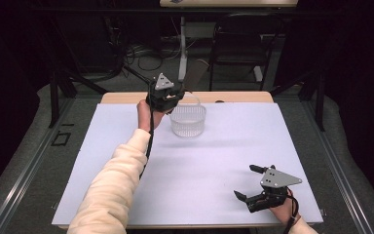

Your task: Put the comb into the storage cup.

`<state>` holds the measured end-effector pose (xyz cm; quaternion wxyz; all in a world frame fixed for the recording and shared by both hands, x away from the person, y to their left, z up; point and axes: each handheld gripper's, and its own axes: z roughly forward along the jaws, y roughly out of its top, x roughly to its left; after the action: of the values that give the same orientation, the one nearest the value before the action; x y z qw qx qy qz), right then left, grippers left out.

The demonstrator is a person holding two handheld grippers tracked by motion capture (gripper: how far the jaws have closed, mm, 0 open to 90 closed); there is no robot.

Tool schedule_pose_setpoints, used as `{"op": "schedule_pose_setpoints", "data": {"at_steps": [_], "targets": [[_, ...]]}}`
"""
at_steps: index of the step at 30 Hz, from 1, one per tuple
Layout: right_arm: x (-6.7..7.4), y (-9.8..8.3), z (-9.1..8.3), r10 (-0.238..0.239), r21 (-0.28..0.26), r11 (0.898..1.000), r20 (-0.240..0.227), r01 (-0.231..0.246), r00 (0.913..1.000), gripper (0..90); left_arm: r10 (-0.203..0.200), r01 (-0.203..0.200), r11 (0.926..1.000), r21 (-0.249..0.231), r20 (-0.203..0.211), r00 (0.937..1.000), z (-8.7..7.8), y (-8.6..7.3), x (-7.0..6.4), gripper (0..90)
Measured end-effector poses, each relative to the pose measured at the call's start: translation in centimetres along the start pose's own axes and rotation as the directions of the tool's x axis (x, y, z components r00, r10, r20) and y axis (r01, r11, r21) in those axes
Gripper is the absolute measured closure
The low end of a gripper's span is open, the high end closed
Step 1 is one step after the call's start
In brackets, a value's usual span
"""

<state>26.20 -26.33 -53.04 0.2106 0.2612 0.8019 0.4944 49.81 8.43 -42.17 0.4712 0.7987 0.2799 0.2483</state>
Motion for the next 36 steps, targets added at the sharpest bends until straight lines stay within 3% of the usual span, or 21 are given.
{"op": "schedule_pose_setpoints", "data": {"at_steps": [16, 36], "targets": [[0.0, 0.0, 0.0, -0.001, 0.000, 1.000, -0.001, 0.001, 1.0000, 0.0, 0.021, -0.021, 0.9997, -0.008, 0.016, 0.9996, 0.9, 0.0, -0.3, 72.1], [0.0, 0.0, 0.0, 0.001, -0.001, 1.000, -0.002, -0.001, 1.0000, 0.0, 0.013, -0.013, 0.9997, -0.019, 0.025, 0.9996, 1.6, -0.3, -0.5, 72.1]]}}
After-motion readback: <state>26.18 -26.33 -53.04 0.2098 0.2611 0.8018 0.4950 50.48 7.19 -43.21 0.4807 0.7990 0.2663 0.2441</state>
